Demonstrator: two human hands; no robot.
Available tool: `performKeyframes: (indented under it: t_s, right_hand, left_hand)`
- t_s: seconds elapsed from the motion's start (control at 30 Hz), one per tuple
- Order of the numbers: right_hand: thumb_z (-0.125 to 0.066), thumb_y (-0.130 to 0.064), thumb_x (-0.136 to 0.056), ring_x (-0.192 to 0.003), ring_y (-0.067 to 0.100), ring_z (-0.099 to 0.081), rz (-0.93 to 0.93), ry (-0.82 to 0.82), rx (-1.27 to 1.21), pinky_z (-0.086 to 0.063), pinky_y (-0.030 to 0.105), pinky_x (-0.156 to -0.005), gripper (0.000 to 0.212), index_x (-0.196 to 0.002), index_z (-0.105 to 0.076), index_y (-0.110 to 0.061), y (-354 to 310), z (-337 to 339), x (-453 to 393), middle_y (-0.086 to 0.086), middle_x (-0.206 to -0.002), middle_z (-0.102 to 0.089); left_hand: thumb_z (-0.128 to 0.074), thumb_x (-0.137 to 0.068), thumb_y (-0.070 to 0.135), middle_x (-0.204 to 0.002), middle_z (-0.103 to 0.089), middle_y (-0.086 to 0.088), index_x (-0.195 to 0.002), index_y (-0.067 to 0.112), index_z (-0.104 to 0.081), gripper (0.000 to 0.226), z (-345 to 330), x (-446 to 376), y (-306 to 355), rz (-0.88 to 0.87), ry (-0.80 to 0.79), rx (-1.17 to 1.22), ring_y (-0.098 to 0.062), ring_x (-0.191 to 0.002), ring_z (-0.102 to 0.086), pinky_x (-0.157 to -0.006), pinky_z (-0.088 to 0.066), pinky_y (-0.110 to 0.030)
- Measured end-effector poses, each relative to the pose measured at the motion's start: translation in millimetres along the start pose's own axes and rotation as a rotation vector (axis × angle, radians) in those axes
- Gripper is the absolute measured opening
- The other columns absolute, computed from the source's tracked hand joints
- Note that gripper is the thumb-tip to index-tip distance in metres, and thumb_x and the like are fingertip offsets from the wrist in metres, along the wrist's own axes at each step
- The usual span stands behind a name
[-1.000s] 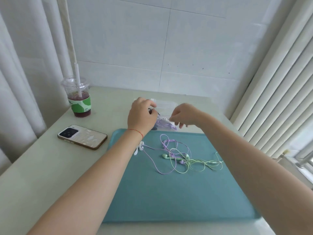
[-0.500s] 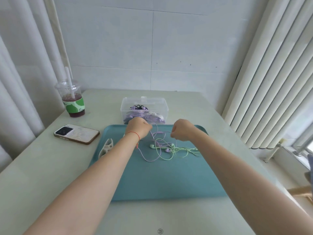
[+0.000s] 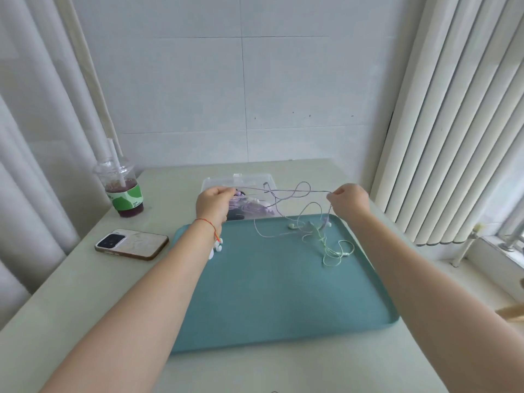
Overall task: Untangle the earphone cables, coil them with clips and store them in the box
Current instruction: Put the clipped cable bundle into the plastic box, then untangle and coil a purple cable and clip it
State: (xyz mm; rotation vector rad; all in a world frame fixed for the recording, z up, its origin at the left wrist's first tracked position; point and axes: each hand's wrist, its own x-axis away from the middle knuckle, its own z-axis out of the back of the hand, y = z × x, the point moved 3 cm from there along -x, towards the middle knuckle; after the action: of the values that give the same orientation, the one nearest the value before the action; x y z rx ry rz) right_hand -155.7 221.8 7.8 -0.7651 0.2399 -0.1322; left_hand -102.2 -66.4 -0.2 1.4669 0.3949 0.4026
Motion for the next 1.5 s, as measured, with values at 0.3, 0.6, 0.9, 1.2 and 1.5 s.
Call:
performKeyframes:
  t_s: [0.3, 0.6, 0.9, 1.2, 1.5]
  right_hand:
    - [-0.060, -0.011, -0.092, -0.056, 0.008, -0.062, 0.258, -0.242, -0.367, -0.049, 0.017, -0.059, 0.011, -0.087, -0.069, -0.012, -62.5, 5.7, 17.7, 0.005, -0.070, -0.068]
    - [-0.056, -0.017, -0.093, -0.048, 0.025, -0.056, 0.364, -0.236, -0.452, -0.046, 0.030, -0.047, 0.015, -0.091, -0.071, -0.014, -100.6, 18.7, 43.4, 0.004, -0.055, -0.049]
    - [-0.044, -0.013, -0.090, -0.046, 0.017, -0.045, 0.096, 0.052, -0.385, -0.041, 0.024, -0.041, 0.021, -0.092, -0.065, -0.010, -61.5, 32.3, 22.9, 0.001, -0.065, -0.053]
    - [-0.046, -0.003, -0.086, -0.045, 0.019, -0.037, -0.062, -0.285, -0.420, -0.041, 0.026, -0.048, 0.019, -0.079, -0.064, -0.008, -44.5, 3.8, 23.8, 0.005, -0.059, -0.042]
    - [-0.067, -0.007, -0.083, -0.054, 0.017, -0.055, 0.215, -0.537, -0.341, -0.050, 0.030, -0.061, 0.018, -0.102, -0.064, -0.007, -64.7, 8.9, 44.0, 0.005, -0.069, -0.059]
  left_hand:
    - [-0.059, -0.082, 0.028, -0.067, -0.056, 0.003, -0.065, 0.020, -0.058, 0.018, -13.7, 16.9, 13.7, -0.202, -0.208, -0.656, -0.019, -0.068, -0.051, -0.060, -0.038, -0.023]
    - [-0.067, -0.085, 0.019, -0.078, -0.070, 0.005, -0.073, 0.026, -0.068, 0.014, -49.5, 38.7, 40.1, -0.406, -0.389, -0.462, -0.014, -0.081, -0.063, -0.084, -0.047, -0.029]
    - [-0.069, -0.087, 0.019, -0.079, -0.070, 0.003, -0.086, 0.011, -0.075, 0.010, -12.4, 24.1, 16.5, -0.292, -0.139, -0.366, 0.005, -0.057, -0.059, -0.051, -0.039, -0.004]
    - [-0.070, -0.087, 0.017, -0.071, -0.069, -0.006, -0.091, 0.006, -0.071, 0.012, -30.4, 43.4, 95.8, -0.320, -0.374, 0.122, -0.019, -0.057, -0.065, -0.064, -0.057, -0.030]
    - [-0.075, -0.083, 0.019, -0.060, -0.061, -0.001, -0.082, 0.013, -0.073, 0.006, -63.0, 43.6, 53.4, -0.280, -0.459, -0.368, -0.009, -0.038, -0.048, -0.042, -0.041, -0.017]
